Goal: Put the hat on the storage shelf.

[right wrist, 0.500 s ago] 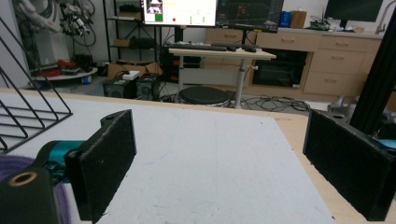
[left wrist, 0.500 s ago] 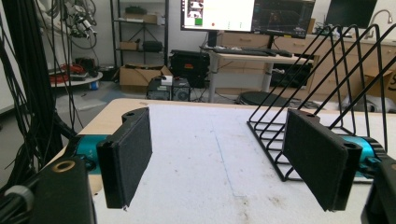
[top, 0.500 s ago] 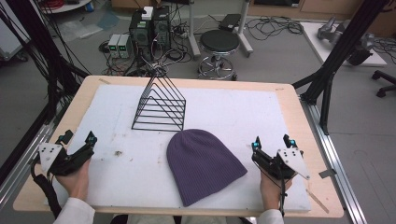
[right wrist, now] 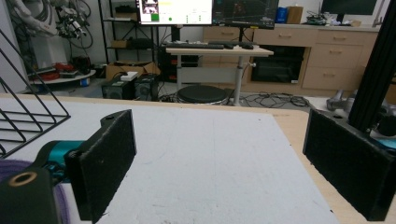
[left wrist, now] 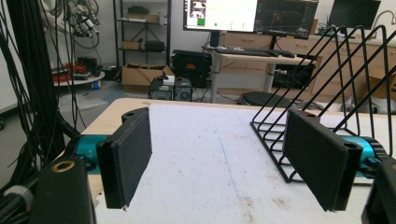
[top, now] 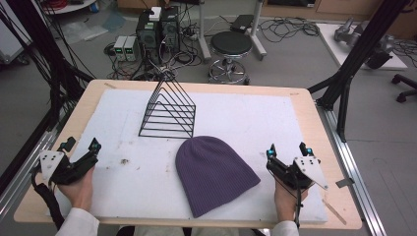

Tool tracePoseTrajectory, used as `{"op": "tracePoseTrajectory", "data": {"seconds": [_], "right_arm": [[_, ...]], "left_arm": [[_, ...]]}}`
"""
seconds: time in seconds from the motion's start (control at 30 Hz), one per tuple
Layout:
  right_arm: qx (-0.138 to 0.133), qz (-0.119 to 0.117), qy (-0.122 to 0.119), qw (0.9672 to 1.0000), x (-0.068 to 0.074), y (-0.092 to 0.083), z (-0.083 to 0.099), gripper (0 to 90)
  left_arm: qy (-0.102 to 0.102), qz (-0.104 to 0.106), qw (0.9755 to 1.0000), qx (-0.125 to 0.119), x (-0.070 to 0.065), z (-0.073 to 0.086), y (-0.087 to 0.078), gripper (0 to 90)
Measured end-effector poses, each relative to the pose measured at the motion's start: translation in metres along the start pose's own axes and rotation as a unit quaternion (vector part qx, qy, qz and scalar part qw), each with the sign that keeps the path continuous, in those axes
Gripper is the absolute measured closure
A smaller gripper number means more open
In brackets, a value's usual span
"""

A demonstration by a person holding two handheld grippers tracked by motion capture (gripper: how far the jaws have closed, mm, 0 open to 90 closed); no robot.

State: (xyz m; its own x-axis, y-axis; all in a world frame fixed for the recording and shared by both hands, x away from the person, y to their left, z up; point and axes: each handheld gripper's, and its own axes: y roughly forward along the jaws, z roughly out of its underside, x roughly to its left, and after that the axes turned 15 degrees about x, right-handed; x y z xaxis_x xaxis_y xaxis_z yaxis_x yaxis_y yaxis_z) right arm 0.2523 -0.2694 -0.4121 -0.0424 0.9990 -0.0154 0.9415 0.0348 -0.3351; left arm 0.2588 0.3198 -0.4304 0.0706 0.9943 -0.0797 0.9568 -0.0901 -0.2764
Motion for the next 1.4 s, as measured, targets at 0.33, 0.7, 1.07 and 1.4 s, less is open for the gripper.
{"op": "tracePoseTrajectory", "data": {"seconds": [0.33,0.7,1.07,1.4], "right_arm": [[0.006,0.002,-0.005,1.0,-0.001,0.003,-0.001,8.8],[0.036,-0.06,-0.008,0.9975,0.007,0.015,-0.021,8.9],[0.071,-0.115,-0.058,0.9891,0.042,0.036,-0.046,8.9],[0.099,-0.155,-0.088,0.9791,0.064,0.049,-0.076,8.9]], "left_arm": [[-0.001,0.002,1.0,0.001,0.0,0.0,0.001,24.3],[-0.002,0.009,0.9999,0.008,0.0,0.001,0.003,24.3],[-0.009,0.012,0.9998,0.011,0.003,0.002,0.004,24.3],[-0.013,0.017,0.9997,0.013,0.002,0.001,0.003,24.9]]}}
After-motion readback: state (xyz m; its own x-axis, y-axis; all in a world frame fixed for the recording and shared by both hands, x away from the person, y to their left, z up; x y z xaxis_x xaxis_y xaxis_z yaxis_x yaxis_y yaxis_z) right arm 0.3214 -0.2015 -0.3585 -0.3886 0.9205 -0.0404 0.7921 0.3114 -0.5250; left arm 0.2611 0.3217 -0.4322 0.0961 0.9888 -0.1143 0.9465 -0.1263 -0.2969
